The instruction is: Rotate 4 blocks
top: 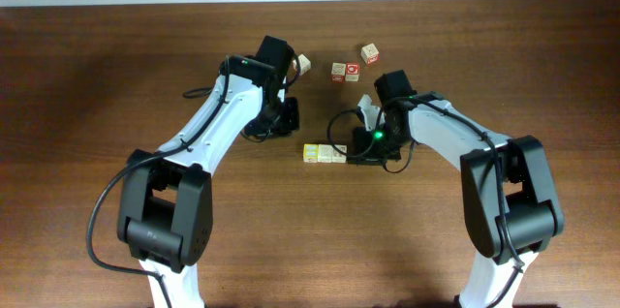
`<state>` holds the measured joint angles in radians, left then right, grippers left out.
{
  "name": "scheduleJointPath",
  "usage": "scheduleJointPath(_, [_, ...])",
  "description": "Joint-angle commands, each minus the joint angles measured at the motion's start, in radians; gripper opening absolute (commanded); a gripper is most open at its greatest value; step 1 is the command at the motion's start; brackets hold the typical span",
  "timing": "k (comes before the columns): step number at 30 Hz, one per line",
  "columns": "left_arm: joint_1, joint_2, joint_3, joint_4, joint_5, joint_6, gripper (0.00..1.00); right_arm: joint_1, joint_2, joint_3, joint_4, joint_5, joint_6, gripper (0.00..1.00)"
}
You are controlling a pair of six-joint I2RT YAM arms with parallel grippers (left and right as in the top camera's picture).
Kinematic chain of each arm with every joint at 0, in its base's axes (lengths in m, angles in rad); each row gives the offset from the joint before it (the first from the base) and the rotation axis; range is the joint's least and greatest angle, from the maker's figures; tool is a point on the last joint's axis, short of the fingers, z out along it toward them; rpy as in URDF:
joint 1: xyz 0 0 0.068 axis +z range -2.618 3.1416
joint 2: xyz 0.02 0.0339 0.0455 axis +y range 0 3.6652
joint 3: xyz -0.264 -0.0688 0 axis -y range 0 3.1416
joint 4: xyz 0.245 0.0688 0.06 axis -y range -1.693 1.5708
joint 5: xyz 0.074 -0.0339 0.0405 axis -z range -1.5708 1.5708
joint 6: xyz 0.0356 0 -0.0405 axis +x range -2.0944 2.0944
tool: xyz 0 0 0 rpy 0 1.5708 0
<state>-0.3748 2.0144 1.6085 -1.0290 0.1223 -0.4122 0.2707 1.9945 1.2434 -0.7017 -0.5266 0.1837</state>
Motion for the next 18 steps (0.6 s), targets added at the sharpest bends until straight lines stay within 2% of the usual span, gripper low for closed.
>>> scheduleJointPath(1, [-0.002,0.029,-0.005,-0.010,0.029,0.060,0.10,-0.042,0.008,0.009,-0.016,-0.028,0.003,0.11])
scheduleJointPath(3, [-0.002,0.050,-0.005,-0.006,0.031,0.064,0.01,-0.053,0.008,0.009,-0.020,-0.047,-0.030,0.11])
scheduleJointPath(4, [-0.002,0.063,-0.005,-0.001,0.039,0.079,0.00,-0.053,0.008,0.009,-0.020,-0.050,-0.038,0.11])
scheduleJointPath(12, [-0.002,0.121,-0.005,0.053,0.187,0.206,0.00,-0.053,0.008,0.009,-0.015,-0.058,-0.049,0.10])
scheduleJointPath(15, [-0.003,0.121,-0.005,0.042,0.208,0.197,0.00,-0.053,0.008,0.009,-0.011,-0.068,-0.048,0.10])
scheduleJointPath(17, [-0.003,0.121,-0.006,0.040,0.208,0.112,0.00,-0.053,0.008,0.009,-0.011,-0.068,-0.044,0.08])
scheduleJointPath(18, [-0.003,0.121,-0.006,0.041,0.207,0.110,0.00,-0.053,0.008,0.009,-0.011,-0.068,-0.044,0.06])
